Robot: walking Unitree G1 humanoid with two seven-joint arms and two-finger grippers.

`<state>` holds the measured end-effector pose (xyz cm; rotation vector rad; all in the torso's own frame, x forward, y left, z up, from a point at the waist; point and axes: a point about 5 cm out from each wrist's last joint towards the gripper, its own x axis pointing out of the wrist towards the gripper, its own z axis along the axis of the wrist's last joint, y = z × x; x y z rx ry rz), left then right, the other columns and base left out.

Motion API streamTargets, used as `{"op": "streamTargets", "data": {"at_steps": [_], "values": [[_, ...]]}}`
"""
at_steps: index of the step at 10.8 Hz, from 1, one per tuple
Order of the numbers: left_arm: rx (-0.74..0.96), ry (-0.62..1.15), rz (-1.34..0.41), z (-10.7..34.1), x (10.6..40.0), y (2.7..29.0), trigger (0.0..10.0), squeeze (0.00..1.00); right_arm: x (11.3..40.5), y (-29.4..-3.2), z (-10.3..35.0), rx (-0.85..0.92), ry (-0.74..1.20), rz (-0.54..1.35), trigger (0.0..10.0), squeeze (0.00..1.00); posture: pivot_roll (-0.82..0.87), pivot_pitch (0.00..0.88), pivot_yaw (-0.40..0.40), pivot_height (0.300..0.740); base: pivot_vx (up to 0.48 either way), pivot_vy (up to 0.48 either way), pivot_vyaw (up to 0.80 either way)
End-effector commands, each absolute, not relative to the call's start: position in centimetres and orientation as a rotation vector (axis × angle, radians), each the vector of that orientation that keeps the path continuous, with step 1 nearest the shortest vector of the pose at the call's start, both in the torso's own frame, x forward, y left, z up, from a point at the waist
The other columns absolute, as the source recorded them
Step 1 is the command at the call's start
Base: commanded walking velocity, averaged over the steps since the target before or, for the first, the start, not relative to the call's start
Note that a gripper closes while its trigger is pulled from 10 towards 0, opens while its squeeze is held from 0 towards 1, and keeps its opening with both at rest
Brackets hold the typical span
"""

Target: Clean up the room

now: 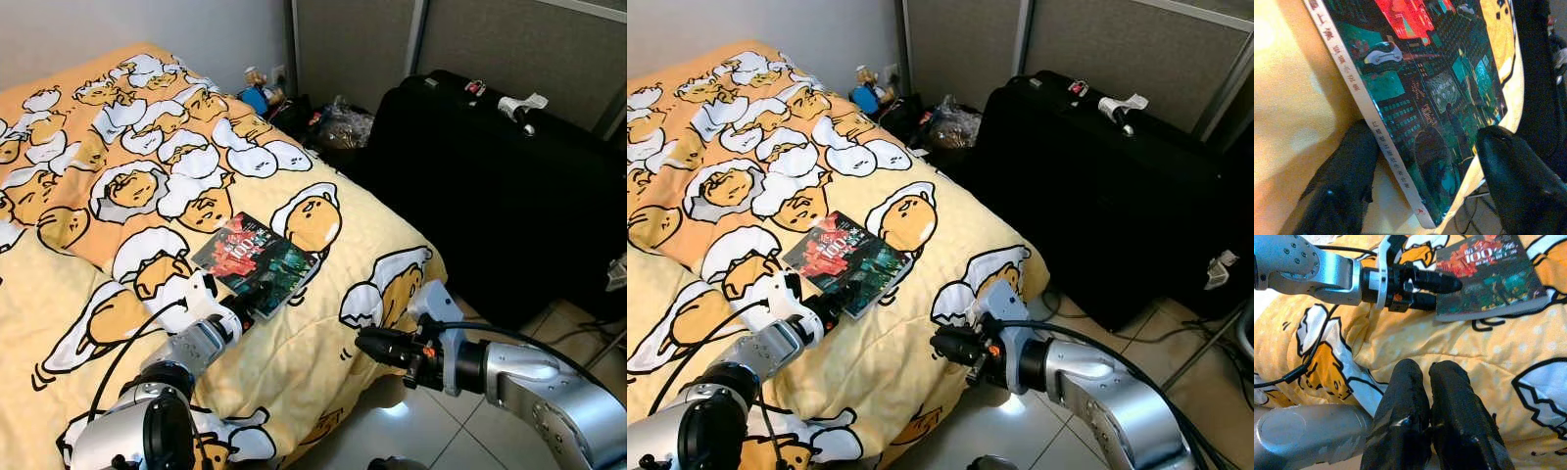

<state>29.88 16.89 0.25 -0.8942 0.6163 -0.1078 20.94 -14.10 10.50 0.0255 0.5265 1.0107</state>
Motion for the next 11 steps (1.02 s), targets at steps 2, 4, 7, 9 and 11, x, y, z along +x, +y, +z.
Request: {"op": "streamTargets", "data": {"at_steps": [2,4,7,9,11], "values": [[-0.93,0.599,-0.083,0.1,29.8,16.9,0.0,0.0,20.8,-13.9,10.9,0.02,0.522,1.035,10.0,0.0,-0.17,0.05,0.08,0.74,0.0,0.0,0.0],[-0.984,0.574,-0.093,0.3,29.9,16.5,0.0,0.0,20.9,-14.1,11.0,0.015,0.521,1.038,10.0,0.0,-0.17,0.05,0.076,0.74,0.0,0.0,0.0],[-1.028,0.547,-0.094,0.5,30.2,15.8,0.0,0.0,21.0,-14.1,11.0,0.007,0.525,1.043,10.0,0.0,-0.18,0.051,0.062,0.74,0.0,0.0,0.0],[-1.04,0.531,-0.077,0.5,30.2,15.9,0.0,0.0,21.1,-14.2,11.1,-0.002,0.528,1.049,10.0,0.0,-0.19,0.05,0.057,0.74,0.0,0.0,0.0],[-1.049,0.477,-0.015,0.6,30.3,16.9,0.0,0.0,21.2,-14.3,11.1,-0.009,0.526,1.051,10.0,0.0,-0.18,0.038,0.054,0.74,0.0,0.0,0.0]]}}
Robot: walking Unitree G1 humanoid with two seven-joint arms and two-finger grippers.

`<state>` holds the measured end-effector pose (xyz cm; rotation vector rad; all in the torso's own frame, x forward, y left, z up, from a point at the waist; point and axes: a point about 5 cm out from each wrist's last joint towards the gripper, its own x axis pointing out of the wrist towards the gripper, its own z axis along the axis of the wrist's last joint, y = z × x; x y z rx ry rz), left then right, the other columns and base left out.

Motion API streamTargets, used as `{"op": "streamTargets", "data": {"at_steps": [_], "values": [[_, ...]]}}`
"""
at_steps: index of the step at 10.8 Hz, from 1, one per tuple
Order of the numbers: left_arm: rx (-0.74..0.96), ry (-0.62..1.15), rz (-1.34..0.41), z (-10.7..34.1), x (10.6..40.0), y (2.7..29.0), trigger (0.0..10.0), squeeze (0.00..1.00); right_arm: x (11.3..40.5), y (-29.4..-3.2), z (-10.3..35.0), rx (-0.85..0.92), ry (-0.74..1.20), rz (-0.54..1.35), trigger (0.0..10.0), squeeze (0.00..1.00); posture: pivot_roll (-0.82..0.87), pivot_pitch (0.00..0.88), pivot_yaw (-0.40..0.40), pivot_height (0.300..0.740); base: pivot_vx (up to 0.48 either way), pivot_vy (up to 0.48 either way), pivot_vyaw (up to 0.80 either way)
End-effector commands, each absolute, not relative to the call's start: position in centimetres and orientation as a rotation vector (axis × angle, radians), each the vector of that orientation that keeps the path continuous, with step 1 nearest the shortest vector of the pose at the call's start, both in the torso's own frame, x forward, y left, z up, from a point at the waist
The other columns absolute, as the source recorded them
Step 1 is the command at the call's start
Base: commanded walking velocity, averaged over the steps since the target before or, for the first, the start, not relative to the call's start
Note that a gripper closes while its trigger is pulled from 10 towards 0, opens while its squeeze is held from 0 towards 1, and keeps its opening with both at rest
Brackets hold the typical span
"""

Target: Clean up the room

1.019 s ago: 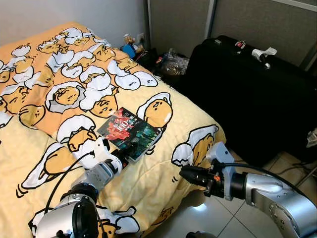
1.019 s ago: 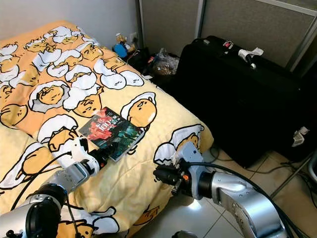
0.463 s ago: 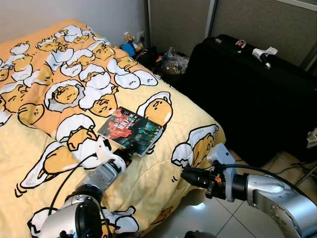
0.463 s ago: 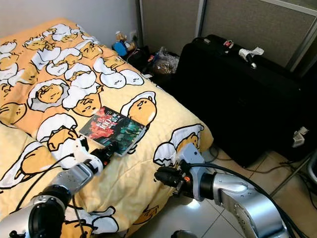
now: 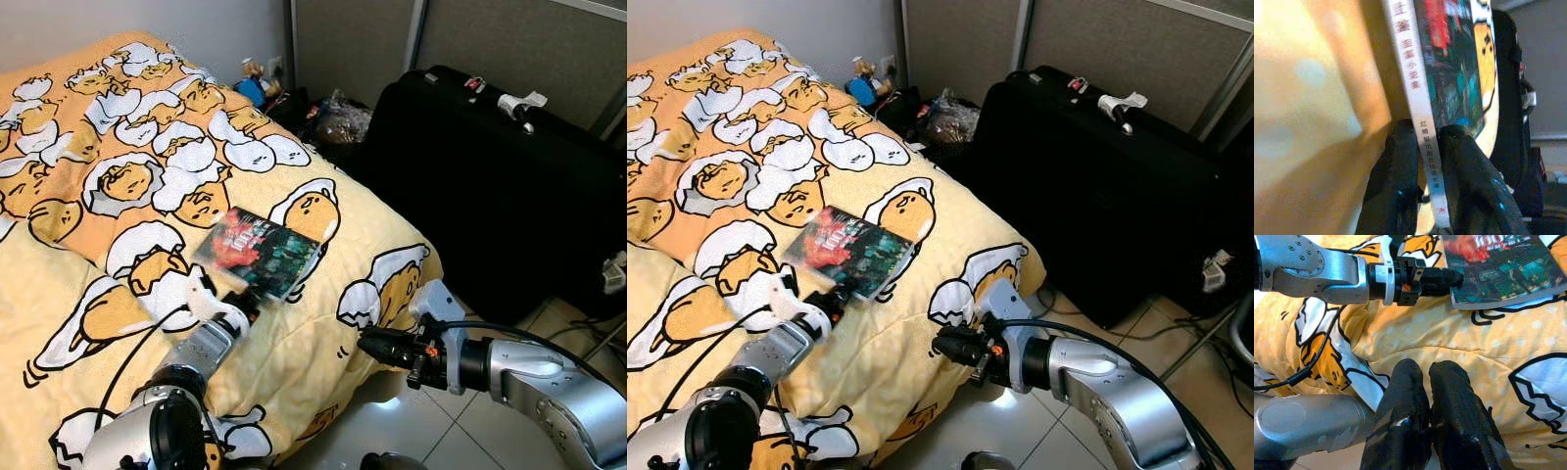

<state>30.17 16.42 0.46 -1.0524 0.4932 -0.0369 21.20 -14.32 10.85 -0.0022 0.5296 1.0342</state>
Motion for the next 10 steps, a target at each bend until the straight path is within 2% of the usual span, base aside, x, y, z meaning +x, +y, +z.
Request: {"op": "streamTargets", "data": {"at_steps": [1,4,6,8,10], "values": [[-1.049,0.462,-0.006,0.7,30.4,17.2,0.0,0.0,21.2,-14.2,11.0,-0.009,0.525,1.052,10.0,0.0,-0.18,0.039,0.052,0.74,0.0,0.0,0.0],[-1.041,0.39,0.023,1.2,30.5,18.7,0.0,0.0,21.3,-14.0,10.9,-0.006,0.523,1.056,10.0,0.0,-0.17,0.035,0.062,0.74,0.0,0.0,0.0],[-0.992,0.341,-0.096,1.9,29.9,18.8,0.0,0.0,21.3,-13.8,10.4,0.012,0.518,1.046,10.0,0.0,-0.13,0.023,0.072,0.74,0.0,0.0,0.0],[-1.053,0.169,-0.167,4.8,30.3,19.1,0.0,0.0,22.7,-13.0,10.2,0.011,0.456,0.989,10.0,0.0,-0.09,0.001,0.061,0.74,0.0,0.0,0.0],[-0.989,0.087,-0.248,7.9,30.0,20.2,0.0,0.0,24.5,-12.7,10.2,0.065,0.381,0.873,10.0,0.0,-0.05,0.0,0.051,0.74,0.0,0.0,0.0]]}}
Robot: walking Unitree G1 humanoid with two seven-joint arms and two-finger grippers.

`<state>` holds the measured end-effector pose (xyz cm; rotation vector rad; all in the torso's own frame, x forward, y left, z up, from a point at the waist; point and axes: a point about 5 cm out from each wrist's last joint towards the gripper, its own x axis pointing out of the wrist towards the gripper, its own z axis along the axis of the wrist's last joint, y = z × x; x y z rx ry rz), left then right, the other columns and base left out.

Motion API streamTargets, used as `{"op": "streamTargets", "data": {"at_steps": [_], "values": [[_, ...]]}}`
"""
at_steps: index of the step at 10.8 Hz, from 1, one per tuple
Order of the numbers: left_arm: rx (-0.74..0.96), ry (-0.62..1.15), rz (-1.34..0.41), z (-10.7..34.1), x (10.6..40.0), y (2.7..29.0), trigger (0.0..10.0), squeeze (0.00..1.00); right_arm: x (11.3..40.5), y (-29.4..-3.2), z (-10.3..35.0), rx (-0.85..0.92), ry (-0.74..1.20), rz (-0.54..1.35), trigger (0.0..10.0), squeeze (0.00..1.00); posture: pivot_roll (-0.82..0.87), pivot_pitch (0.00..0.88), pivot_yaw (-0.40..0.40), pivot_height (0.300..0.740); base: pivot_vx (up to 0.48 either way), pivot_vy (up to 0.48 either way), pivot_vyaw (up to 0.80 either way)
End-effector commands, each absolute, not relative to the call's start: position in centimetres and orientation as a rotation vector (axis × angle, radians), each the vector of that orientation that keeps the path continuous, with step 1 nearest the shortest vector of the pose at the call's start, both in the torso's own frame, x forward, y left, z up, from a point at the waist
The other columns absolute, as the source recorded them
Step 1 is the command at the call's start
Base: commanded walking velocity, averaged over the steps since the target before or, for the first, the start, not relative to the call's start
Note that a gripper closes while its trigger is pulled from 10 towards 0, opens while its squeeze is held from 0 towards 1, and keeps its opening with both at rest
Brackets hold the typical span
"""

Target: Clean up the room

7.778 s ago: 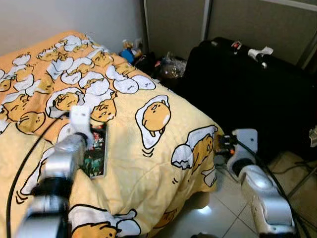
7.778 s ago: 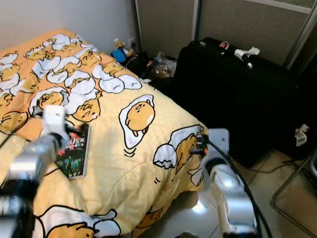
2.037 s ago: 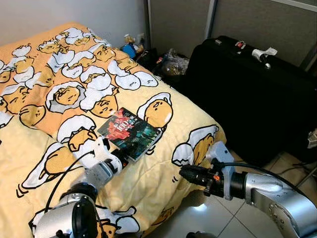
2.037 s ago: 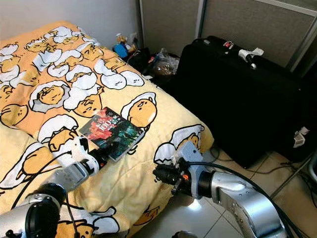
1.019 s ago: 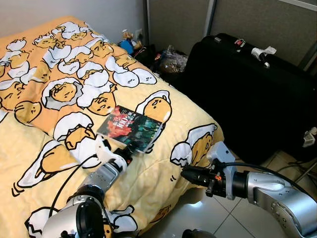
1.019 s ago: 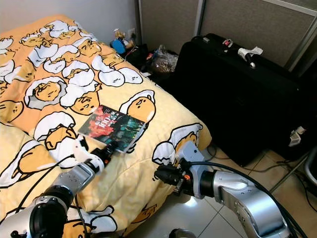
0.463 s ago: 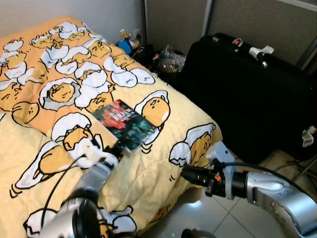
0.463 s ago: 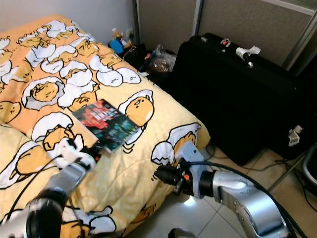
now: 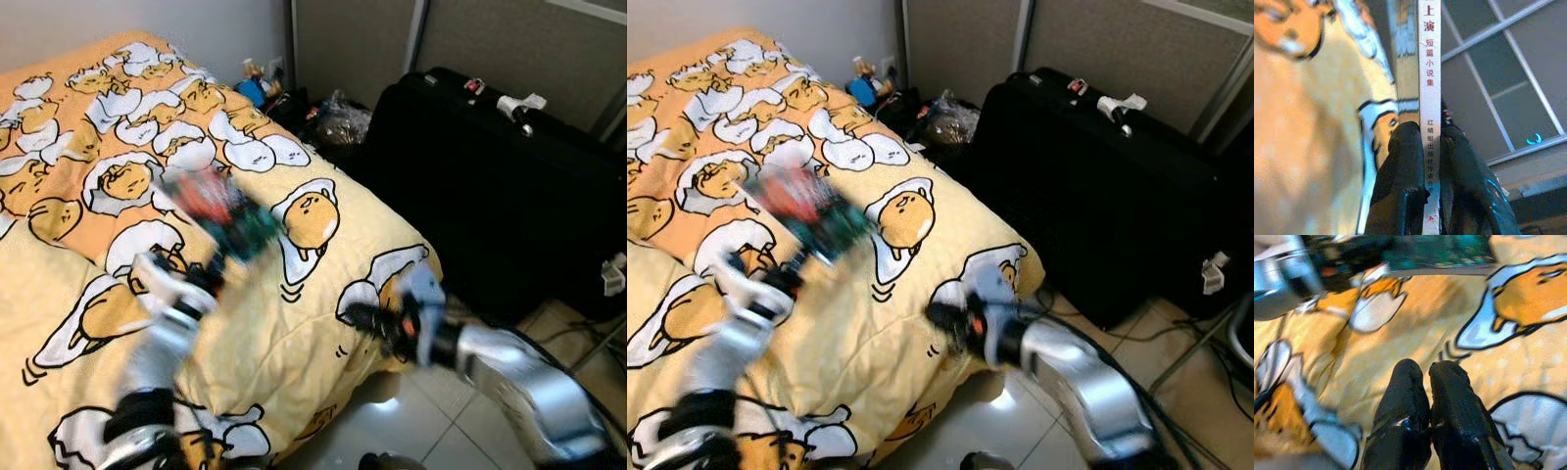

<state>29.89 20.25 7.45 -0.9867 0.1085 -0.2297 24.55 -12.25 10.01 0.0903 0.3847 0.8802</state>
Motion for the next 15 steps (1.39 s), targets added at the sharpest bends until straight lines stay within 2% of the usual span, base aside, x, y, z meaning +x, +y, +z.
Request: {"op": "streamTargets", "data": {"at_steps": [1,4,5,6,9,11,15], "values": [[-0.952,0.059,-0.266,9.2,29.9,21.1,0.0,0.0,25.5,-12.5,10.3,0.114,0.347,0.827,10.0,0.0,-0.03,0.0,0.046,0.74,0.0,0.0,0.0],[-0.875,0.021,-0.311,11.5,29.0,22.3,0.0,0.0,27.5,-12.6,10.1,0.183,0.295,0.753,10.0,0.0,-0.02,0.0,0.045,0.74,0.0,0.0,0.0],[-0.876,0.014,-0.315,11.7,29.0,22.4,0.0,0.0,28.0,-12.8,10.1,0.201,0.289,0.733,10.0,0.07,-0.01,0.0,0.044,0.74,0.0,0.0,0.0],[-0.878,0.008,-0.336,12.2,29.2,22.5,0.0,0.0,28.5,-13.0,10.1,0.244,0.283,0.727,10.0,1.0,-0.01,0.0,0.042,0.74,0.0,0.0,0.0],[-0.856,0.007,-0.34,13.4,29.9,22.2,0.0,0.0,29.5,-12.3,10.6,0.35,0.252,0.767,10.0,1.0,0.01,0.0,0.044,0.74,0.0,0.0,0.0],[-0.398,0.07,-0.255,13.0,29.3,21.8,0.0,0.0,29.7,-12.9,10.5,0.349,0.223,0.684,10.0,1.0,0.03,0.0,0.026,0.74,0.0,0.0,0.0],[0.029,-0.084,-0.035,14.6,28.2,21.0,0.0,0.0,28.6,-14.1,11.1,0.219,0.13,0.505,10.0,1.0,0.02,0.0,0.027,0.74,0.0,0.0,0.0]]}}
